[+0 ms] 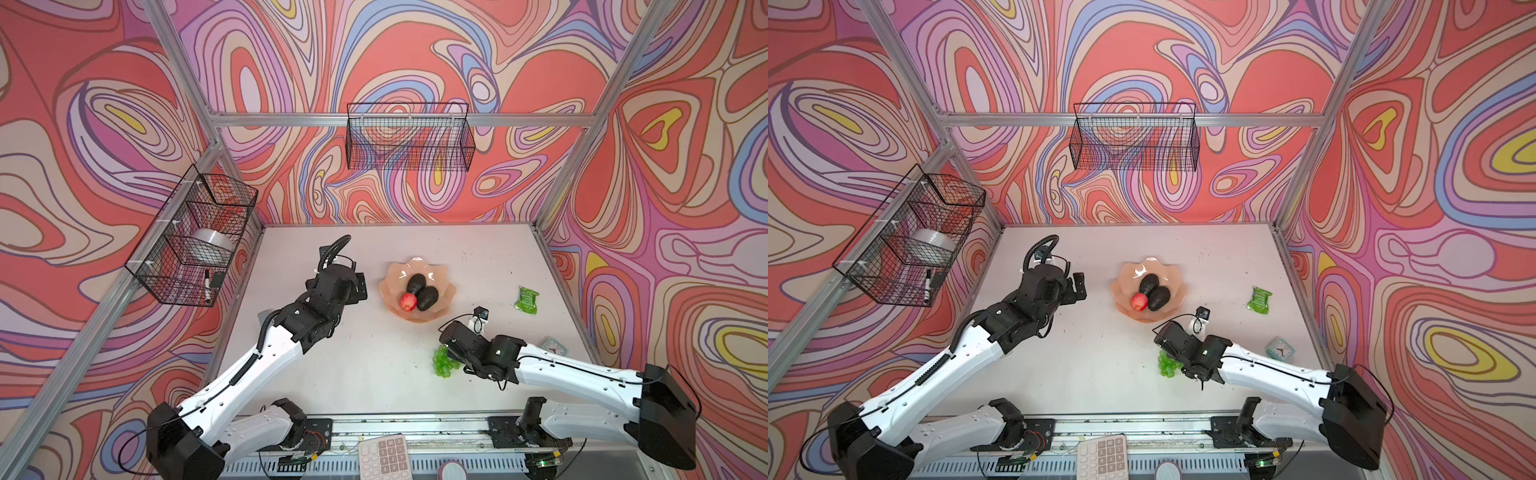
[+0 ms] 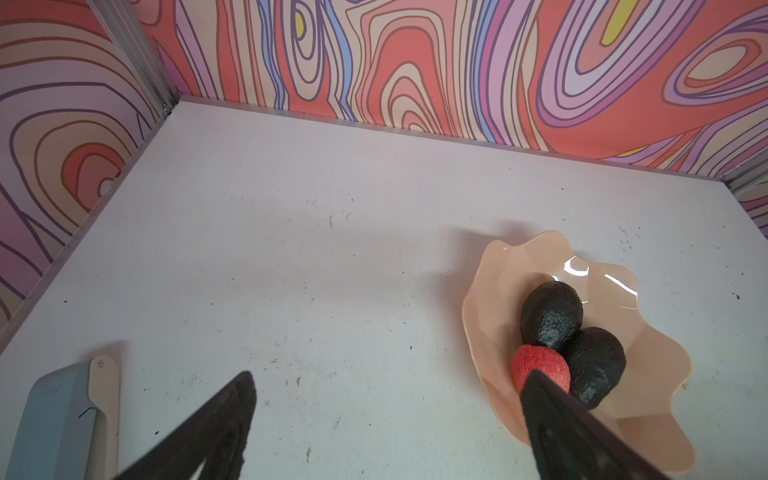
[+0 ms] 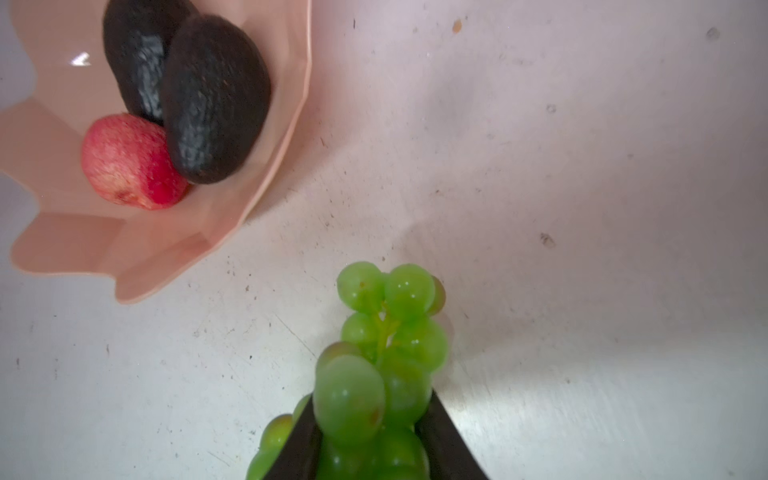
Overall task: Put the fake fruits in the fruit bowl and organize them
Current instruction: 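Grasp the green grapes with the right gripper and lift them, then lower the grapes with the right gripper onto the bowl and release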
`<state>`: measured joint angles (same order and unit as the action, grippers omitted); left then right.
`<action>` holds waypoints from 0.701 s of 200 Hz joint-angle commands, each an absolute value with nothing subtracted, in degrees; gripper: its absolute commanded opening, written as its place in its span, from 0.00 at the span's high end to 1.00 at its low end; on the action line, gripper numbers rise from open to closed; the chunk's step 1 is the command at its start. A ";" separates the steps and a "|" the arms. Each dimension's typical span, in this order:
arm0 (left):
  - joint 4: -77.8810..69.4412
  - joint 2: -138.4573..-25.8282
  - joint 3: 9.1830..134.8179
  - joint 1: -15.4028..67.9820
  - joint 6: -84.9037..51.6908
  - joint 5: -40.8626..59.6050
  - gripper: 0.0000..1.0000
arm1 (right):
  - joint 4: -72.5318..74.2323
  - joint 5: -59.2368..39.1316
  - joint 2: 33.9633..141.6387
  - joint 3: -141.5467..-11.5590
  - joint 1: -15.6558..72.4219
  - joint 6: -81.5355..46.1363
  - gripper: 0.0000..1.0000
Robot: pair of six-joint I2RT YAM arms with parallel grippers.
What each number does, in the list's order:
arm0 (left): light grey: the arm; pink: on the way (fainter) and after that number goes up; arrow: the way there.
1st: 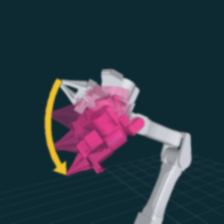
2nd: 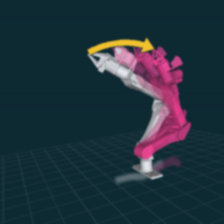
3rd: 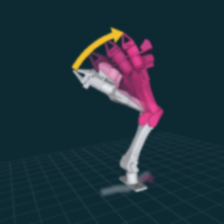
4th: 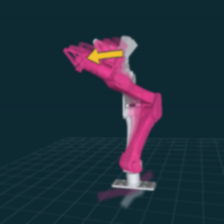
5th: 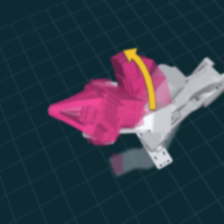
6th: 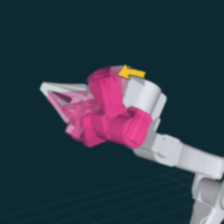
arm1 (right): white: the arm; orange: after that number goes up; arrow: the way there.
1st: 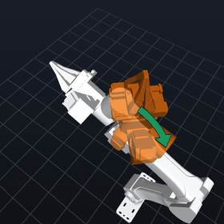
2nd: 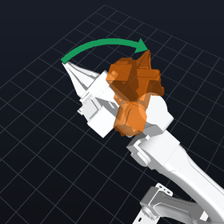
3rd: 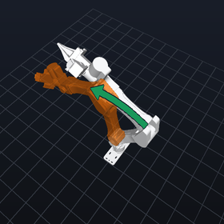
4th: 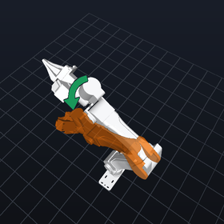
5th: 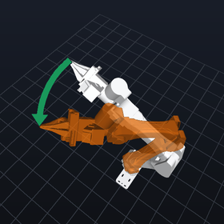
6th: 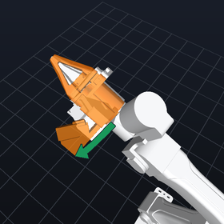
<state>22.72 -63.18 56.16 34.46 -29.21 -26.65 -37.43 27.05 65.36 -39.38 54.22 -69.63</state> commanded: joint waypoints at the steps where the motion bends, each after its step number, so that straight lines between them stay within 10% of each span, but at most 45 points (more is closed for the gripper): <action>1: 23.84 -62.20 56.06 33.95 -30.19 -27.64 0.00 | -41.80 31.86 62.27 -43.56 53.54 -66.14 0.69; 140: 26.65 -53.88 50.88 33.02 -29.97 -29.72 0.00 | -26.60 25.72 70.46 -58.12 40.74 -41.24 0.68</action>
